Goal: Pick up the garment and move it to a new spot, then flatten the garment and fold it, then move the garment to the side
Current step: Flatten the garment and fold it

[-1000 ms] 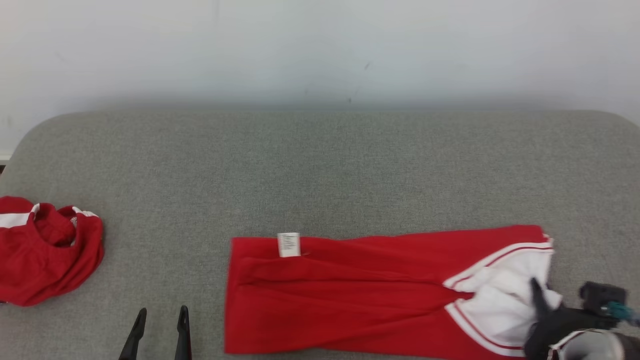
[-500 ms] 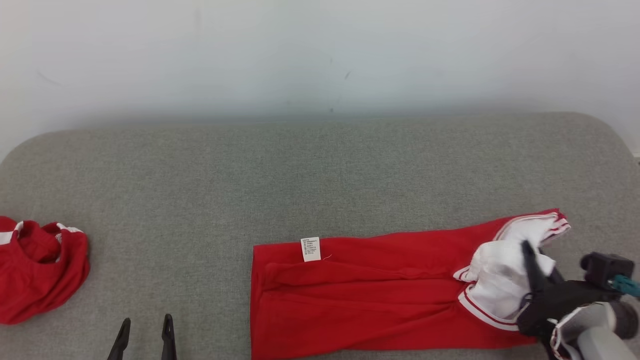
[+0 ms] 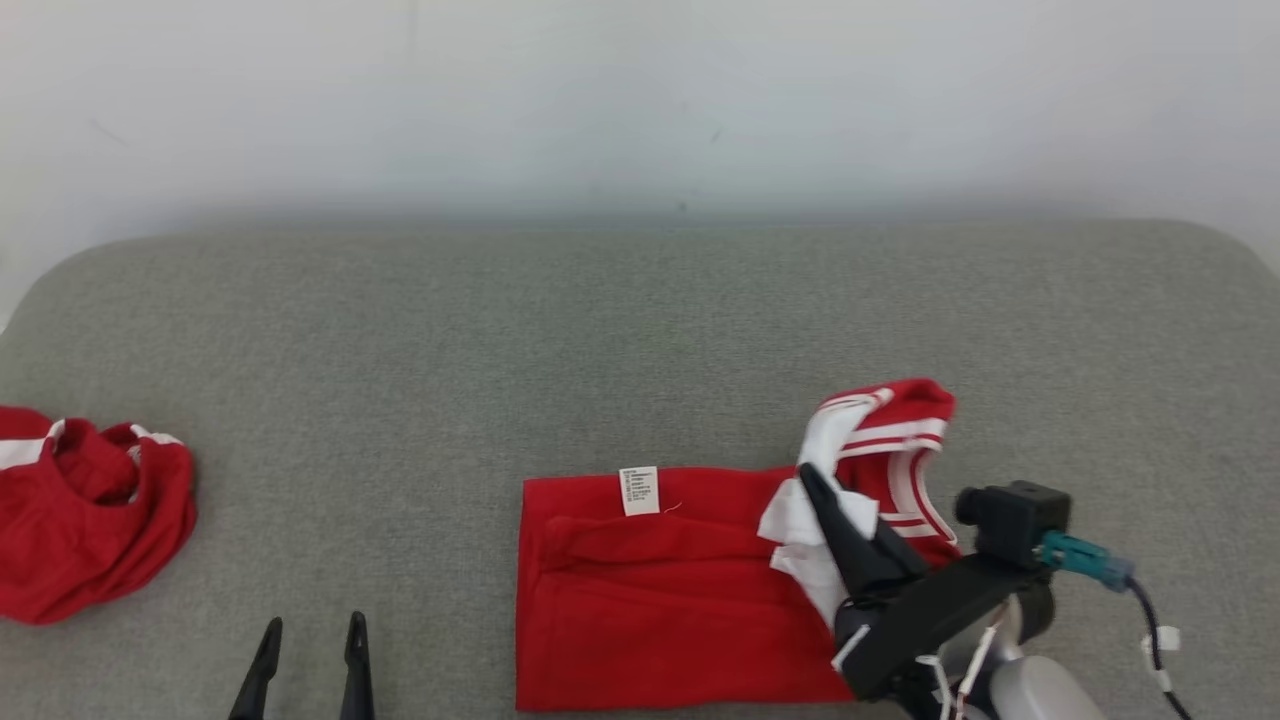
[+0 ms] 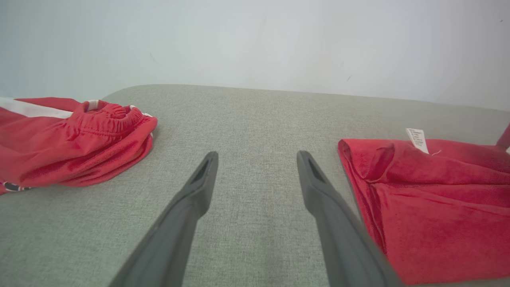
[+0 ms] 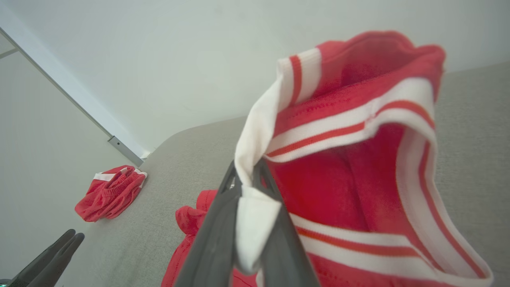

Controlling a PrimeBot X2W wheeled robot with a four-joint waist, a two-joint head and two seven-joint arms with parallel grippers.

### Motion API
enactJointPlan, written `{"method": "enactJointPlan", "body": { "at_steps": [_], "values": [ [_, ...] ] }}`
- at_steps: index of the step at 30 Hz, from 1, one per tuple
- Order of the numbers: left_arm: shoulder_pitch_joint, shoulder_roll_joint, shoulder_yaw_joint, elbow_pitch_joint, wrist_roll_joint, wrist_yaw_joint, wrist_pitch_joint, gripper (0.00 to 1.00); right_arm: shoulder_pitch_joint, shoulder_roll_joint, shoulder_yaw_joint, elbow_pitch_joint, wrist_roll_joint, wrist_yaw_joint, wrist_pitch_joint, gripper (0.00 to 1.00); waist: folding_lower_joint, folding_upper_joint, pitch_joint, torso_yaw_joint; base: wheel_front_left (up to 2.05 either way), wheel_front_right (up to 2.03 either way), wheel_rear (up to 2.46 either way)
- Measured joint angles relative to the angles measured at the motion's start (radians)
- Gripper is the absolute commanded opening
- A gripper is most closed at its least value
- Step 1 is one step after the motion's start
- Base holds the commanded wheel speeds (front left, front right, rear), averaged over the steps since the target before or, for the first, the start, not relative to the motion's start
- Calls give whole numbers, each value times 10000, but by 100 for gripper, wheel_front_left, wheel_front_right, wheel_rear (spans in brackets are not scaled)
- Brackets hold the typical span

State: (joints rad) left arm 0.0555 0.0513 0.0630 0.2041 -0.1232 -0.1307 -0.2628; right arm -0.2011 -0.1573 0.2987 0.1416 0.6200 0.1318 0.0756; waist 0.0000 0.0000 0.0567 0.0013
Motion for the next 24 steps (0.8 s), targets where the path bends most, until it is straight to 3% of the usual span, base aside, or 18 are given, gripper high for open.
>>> {"method": "enactJointPlan", "body": {
  "at_steps": [6, 14, 24],
  "values": [
    [-213, 0, -330, 113, -48, 33, 0, 100, -504, 685, 675, 548, -332, 0, 25, 0, 0, 0, 125, 378, 0, 0, 0],
    [-478, -4, -681, 359, -224, 69, 0, 100, -1476, 1018, 1728, 2399, -474, 0, -506, 0, 0, 0, 349, 938, 0, 0, 0],
    [-660, -6, -892, 573, -401, 73, 0, 100, -2221, 1055, 3101, 4518, 867, 0, -1442, 0, 0, 0, 457, 1511, 0, 0, 0]
  ]
}}
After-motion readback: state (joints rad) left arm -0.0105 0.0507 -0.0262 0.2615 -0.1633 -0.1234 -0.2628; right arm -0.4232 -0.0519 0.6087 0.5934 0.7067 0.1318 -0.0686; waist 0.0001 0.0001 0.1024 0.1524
